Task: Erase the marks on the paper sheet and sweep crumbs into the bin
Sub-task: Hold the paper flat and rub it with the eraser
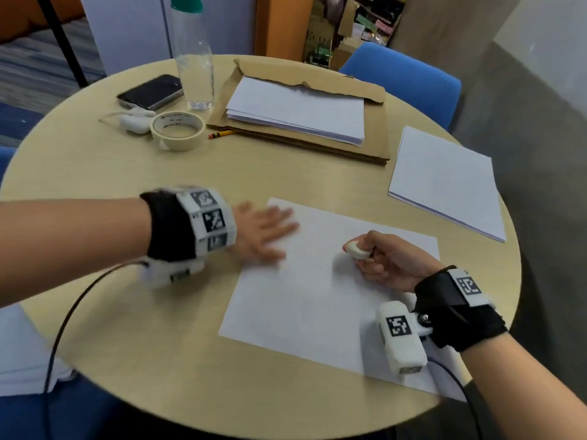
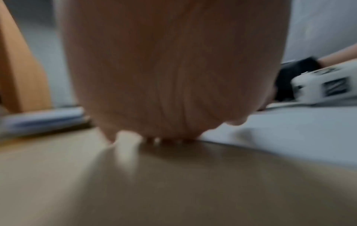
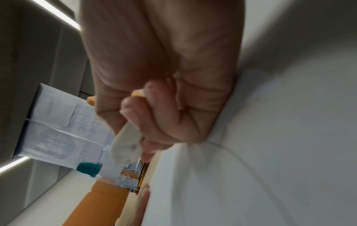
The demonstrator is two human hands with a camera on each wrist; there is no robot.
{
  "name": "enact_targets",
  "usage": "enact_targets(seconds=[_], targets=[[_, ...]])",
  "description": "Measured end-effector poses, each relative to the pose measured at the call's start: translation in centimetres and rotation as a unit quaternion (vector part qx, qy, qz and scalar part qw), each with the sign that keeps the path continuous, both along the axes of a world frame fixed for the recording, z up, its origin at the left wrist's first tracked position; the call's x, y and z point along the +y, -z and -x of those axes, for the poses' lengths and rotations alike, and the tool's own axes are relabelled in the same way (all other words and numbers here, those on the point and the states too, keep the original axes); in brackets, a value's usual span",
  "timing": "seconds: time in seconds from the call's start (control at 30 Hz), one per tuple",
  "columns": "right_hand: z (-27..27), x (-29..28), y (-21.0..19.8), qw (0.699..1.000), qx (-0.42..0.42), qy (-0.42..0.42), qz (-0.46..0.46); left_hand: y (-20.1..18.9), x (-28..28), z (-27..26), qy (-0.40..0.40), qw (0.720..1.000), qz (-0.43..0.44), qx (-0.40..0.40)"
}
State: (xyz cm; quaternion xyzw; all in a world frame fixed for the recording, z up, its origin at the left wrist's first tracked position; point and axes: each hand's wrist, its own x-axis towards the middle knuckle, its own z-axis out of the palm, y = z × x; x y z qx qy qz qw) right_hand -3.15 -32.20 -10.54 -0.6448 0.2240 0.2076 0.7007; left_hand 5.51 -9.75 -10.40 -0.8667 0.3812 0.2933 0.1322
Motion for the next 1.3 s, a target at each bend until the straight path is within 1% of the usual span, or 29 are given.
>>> enact_targets(seconds=[0.03, 0.07, 0.1, 0.13, 0.17, 0.2, 0.23, 0.27, 0.3, 0.37, 0.4, 0.43, 0.47, 0.53, 0.57, 0.6, 0.7, 0.77, 0.87, 0.97, 1.0, 1.07, 1.13, 1.17, 1.2, 1.3], targets=[[0.1, 0.1, -0.1, 1.000, 0.000, -0.003, -0.002, -0.2, 0.7, -0.8, -0.066, 0.997, -0.012, -0.030], [0.1, 0.2, -0.1, 1.000, 0.000, -0.006, -0.003, -0.6, 1.2, -1.5, -0.109, 0.992, -0.023, -0.063], [0.2, 0.2, -0.2, 1.000, -0.002, -0.011, -0.005, -1.0, 1.5, -1.9, -0.116, 0.989, -0.026, -0.091], [0.2, 0.2, -0.1, 1.000, -0.003, -0.011, -0.005, -1.4, 1.5, -1.9, -0.092, 0.990, -0.018, -0.101], [0.2, 0.2, -0.1, 1.000, -0.001, -0.006, -0.005, -1.8, 1.2, -1.5, -0.053, 0.995, 0.004, -0.081], [0.1, 0.2, -0.2, 1.000, 0.003, -0.001, -0.005, -2.2, 0.9, -0.6, -0.011, 0.999, 0.018, -0.038], [0.0, 0.3, -0.3, 1.000, 0.009, 0.004, -0.004, -2.2, 0.7, 0.1, 0.026, 1.000, 0.011, -0.003], [0.0, 0.3, -0.3, 1.000, 0.016, 0.008, -0.004, -1.8, 0.8, 0.7, 0.051, 0.998, -0.018, 0.012], [-0.1, 0.4, -0.3, 1.000, 0.021, 0.008, -0.005, -1.3, 1.2, 0.9, 0.056, 0.997, -0.061, -0.002], [-0.1, 0.3, -0.3, 1.000, 0.028, 0.003, -0.010, -0.7, 2.2, 0.4, 0.022, 0.986, -0.132, -0.102], [-0.2, 0.3, -0.3, 0.999, 0.032, 0.005, -0.013, -0.8, 2.5, 0.0, 0.003, 0.977, -0.150, -0.149], [-0.2, 0.3, -0.3, 0.999, 0.037, 0.012, -0.016, -1.2, 2.5, -0.2, -0.015, 0.975, -0.143, -0.170], [-0.2, 0.3, -0.3, 0.999, 0.043, 0.021, -0.017, -1.6, 2.2, -0.2, -0.021, 0.980, -0.113, -0.165], [-0.4, 0.5, -0.5, 0.998, 0.056, 0.033, -0.009, -2.2, 1.2, -0.2, -0.006, 0.996, -0.013, -0.087], [-0.5, 0.7, -0.6, 0.998, 0.061, 0.029, 0.002, -2.4, 0.6, -0.1, 0.004, 0.998, 0.022, -0.052], [-0.7, 1.1, -0.8, 0.998, 0.062, 0.019, 0.014, -2.3, 0.2, -0.2, 0.014, 0.999, 0.040, -0.034], [-1.9, 2.6, -1.7, 0.996, 0.031, -0.018, 0.081, -1.3, -0.1, -1.3, 0.010, 0.999, 0.053, -0.002], [-3.2, 3.9, -2.2, 0.985, -0.002, -0.049, 0.166, -1.0, 0.1, -1.7, -0.002, 0.997, 0.073, 0.027], [-5.8, 5.4, -2.5, 0.942, -0.029, -0.106, 0.317, -0.6, 0.4, -1.7, -0.003, 0.996, 0.082, 0.045], [-7.4, 6.5, -2.5, 0.907, -0.042, -0.133, 0.397, -0.4, 0.5, -1.8, -0.003, 0.996, 0.078, 0.049], [-7.3, 7.0, -2.4, 0.895, -0.051, -0.150, 0.417, -0.4, 0.5, -1.8, -0.001, 0.996, 0.076, 0.048], [-6.0, 8.1, -2.1, 0.872, -0.065, -0.214, 0.435, -0.5, 0.3, -1.7, 0.004, 0.996, 0.071, 0.046], [-4.4, 9.0, -2.0, 0.864, -0.068, -0.276, 0.416, -0.6, 0.3, -1.7, 0.009, 0.997, 0.062, 0.045], [-4.2, 9.0, -2.0, 0.864, -0.066, -0.284, 0.410, -0.5, 0.2, -1.6, 0.011, 0.997, 0.059, 0.044], [-4.6, 8.7, -2.2, 0.864, -0.065, -0.274, 0.416, -0.5, 0.2, -1.7, 0.013, 0.997, 0.058, 0.043], [-6.7, 7.4, -2.7, 0.872, -0.070, -0.183, 0.449, -0.4, 0.2, -1.6, 0.016, 0.998, 0.057, 0.037]])
